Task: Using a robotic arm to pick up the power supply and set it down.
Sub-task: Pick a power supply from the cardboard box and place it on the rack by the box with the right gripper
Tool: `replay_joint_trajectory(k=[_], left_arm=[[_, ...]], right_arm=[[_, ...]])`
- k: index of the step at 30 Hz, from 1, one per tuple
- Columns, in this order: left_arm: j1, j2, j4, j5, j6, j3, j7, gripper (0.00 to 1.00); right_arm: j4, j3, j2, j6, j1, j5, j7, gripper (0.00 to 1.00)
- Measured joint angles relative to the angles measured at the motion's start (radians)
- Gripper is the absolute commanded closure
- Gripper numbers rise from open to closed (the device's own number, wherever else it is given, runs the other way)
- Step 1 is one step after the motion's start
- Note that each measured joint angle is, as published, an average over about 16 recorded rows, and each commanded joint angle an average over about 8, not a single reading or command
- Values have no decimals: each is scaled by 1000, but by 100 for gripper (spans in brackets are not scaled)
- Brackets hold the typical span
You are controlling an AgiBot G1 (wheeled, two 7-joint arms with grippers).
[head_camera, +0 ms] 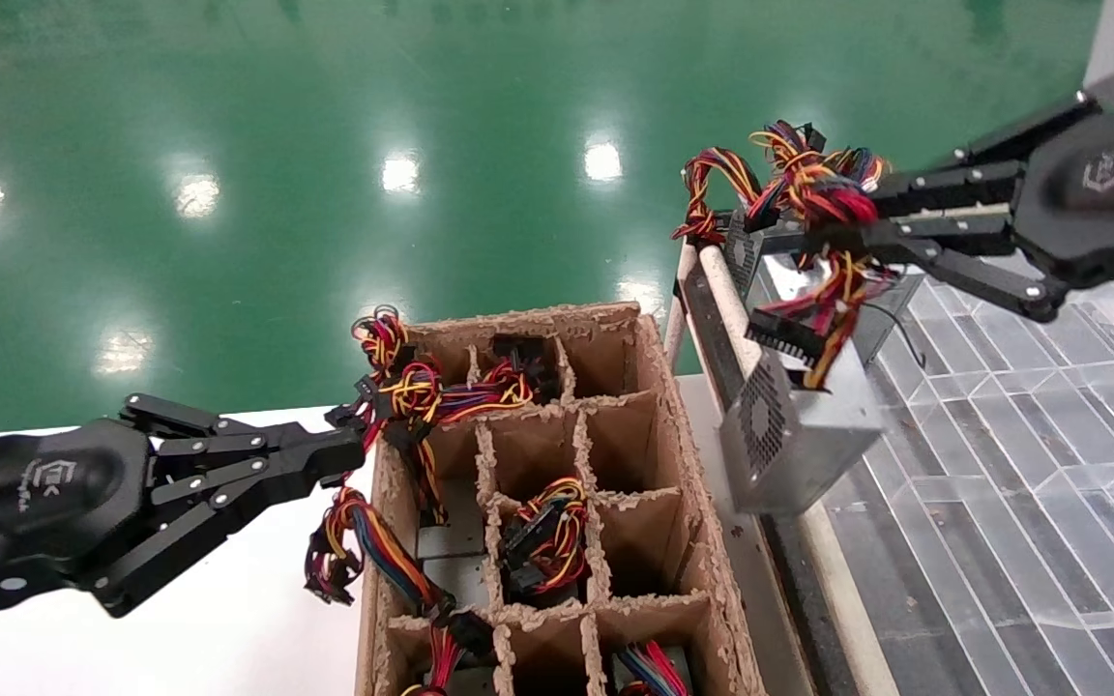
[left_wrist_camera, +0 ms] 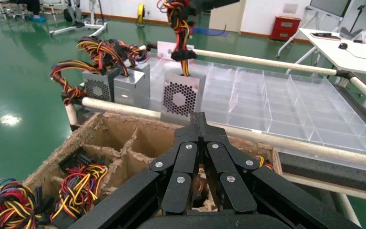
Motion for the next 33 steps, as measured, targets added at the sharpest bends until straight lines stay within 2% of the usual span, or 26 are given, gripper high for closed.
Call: replay_joint_trajectory(k=[9,17,25,33], left_arm=[[0,0,0,0,0,0,0,100],[0,0,0,0,0,0,0,100],[0,0,0,0,0,0,0,100],[0,0,0,0,0,0,0,100]], right_arm=[[1,19,50,13,1,1,-29,100],[0,28,88,16,46,-55,-59,100],[-2,14,118,43,93,-206,-56,100],[-10,-20,107,143,79,-403,-14,100]])
